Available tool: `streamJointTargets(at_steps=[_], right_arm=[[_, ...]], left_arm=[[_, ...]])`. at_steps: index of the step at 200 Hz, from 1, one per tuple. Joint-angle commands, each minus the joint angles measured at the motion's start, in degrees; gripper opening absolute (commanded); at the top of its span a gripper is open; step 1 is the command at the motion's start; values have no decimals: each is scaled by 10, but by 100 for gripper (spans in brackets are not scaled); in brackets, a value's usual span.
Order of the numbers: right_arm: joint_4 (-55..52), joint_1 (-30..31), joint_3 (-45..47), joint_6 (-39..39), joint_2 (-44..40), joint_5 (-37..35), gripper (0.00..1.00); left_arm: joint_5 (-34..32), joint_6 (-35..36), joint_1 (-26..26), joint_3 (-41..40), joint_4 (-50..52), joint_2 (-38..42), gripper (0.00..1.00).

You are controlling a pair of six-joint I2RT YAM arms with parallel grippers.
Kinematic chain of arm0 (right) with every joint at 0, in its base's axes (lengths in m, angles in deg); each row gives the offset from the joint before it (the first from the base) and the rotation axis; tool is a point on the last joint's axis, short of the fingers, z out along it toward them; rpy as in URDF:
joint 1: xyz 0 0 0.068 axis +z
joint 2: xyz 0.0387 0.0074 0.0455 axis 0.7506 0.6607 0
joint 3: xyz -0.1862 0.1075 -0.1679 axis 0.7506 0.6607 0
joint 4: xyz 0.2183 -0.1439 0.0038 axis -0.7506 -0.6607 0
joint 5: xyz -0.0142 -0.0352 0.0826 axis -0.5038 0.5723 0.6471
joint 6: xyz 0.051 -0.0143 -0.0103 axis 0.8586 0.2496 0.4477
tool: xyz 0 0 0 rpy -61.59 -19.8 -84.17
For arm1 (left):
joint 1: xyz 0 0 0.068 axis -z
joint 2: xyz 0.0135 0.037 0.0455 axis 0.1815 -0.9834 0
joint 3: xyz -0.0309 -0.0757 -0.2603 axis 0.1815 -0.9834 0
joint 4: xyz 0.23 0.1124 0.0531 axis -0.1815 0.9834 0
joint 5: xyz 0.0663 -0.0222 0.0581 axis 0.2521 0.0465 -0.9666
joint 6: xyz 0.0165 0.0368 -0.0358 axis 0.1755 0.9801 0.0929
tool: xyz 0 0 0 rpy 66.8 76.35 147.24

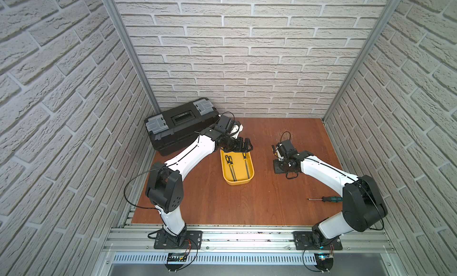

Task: Take the file tool out of the storage box
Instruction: Place the file tool at the center of the board.

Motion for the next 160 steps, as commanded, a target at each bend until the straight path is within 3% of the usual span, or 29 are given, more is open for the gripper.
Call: streamJointTargets(at_steps=[1,160], right_arm=[[25,-10,8,6,14,10,3],[48,-43,-10,12,83,38,3]], left_arm=[[10,3,-2,-14,-23,21,99],[3,-10,6,-16,-34,13,99]])
